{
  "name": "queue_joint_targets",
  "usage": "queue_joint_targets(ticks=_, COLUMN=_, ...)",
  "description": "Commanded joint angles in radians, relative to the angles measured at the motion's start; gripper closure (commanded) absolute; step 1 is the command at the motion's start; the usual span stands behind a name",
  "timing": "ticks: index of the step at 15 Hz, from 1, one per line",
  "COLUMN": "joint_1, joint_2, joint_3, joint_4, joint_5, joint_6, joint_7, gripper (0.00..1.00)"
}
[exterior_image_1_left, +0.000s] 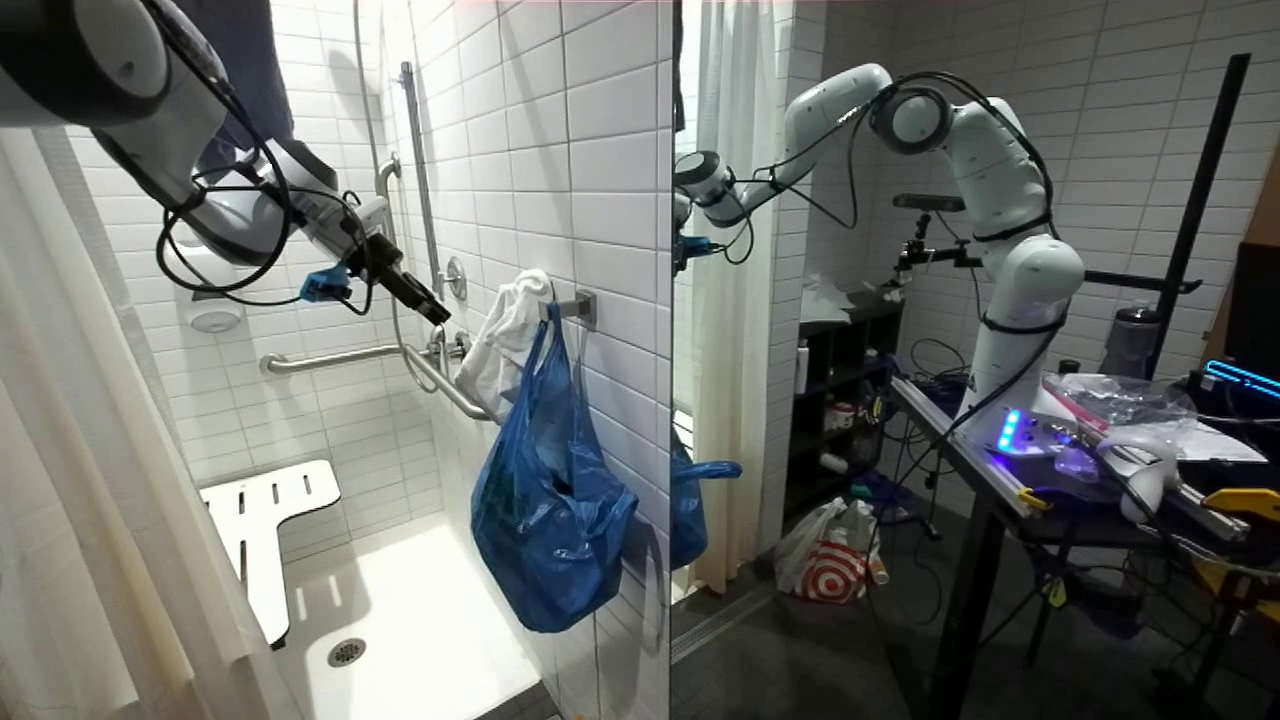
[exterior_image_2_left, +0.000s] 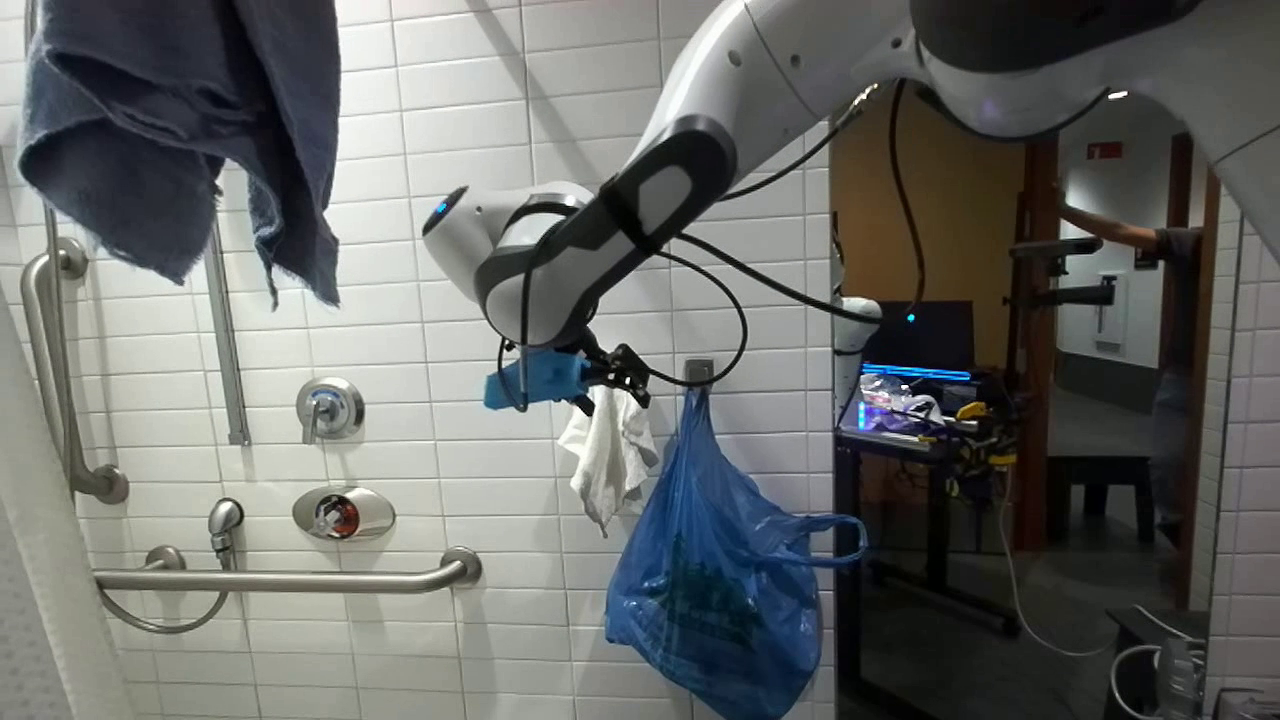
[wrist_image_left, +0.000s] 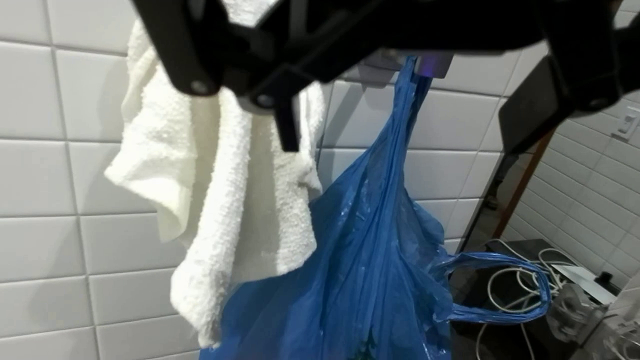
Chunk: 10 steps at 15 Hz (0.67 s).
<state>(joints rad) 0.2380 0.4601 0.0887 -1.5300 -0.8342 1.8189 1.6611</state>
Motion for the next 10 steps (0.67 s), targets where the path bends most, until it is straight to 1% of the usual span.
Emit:
queue_joint_targets(ticks=1, joint_1=0.016, joint_2=0.01, joint_3=-0.019, joint_4=0.019, joint_5=0.017, joint_6=-0.001, joint_7=-0.017, gripper=0.0)
queue_joint_targets(ticks=4, joint_1=0.018, joint_2=0.028, joint_3=-0.021, joint_4=0.043, joint_5=0.022, joint_6=-0.001, joint_7=-0.028, gripper=0.0)
queue_joint_targets(ticks=10, joint_1=0.021, joint_2=0.036, joint_3=-0.022, joint_4=0.052, joint_5=0.023, joint_6=-0.006, joint_7=-0.029, gripper=0.0)
